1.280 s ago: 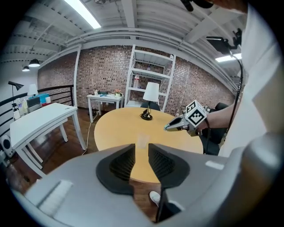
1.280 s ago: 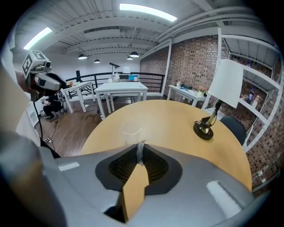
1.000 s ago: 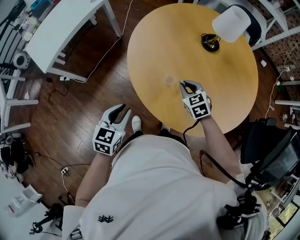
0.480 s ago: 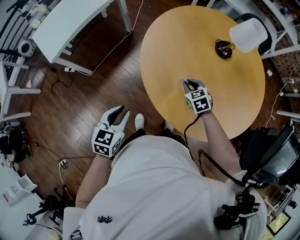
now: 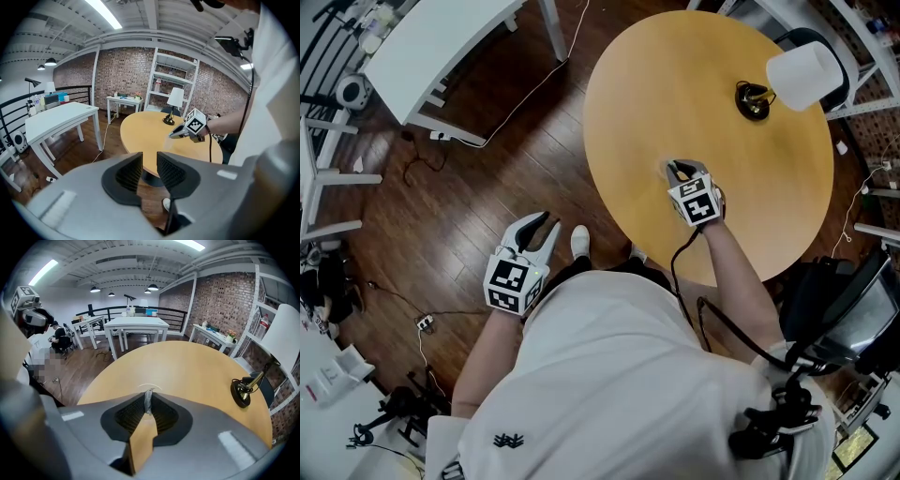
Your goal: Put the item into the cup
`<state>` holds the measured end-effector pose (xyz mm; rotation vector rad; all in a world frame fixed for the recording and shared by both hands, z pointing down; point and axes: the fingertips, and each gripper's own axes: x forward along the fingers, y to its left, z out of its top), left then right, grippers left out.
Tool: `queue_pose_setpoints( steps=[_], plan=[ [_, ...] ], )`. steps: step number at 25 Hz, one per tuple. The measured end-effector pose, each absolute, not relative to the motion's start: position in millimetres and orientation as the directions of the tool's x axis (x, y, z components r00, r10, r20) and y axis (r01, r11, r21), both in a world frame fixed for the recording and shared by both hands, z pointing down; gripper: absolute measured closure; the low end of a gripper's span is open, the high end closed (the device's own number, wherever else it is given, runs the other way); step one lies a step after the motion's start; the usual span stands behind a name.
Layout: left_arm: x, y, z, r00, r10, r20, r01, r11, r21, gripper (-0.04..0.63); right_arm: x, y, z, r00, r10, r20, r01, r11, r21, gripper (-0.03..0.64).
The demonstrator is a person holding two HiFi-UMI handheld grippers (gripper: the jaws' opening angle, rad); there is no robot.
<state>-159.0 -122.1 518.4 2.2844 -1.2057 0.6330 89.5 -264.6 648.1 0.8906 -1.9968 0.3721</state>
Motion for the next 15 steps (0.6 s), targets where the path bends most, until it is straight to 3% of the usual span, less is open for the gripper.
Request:
queue_pose_setpoints(
  steps=[15],
  plan=[
    [-155.7, -122.7, 519.7, 0.518, -0.615, 0.594, -0.838, -0.503, 0.21, 0.522, 83.9, -262.6, 642.1, -0.363, -0.433, 0.825, -0.693, 0.718, 0.071, 0.514]
  ],
)
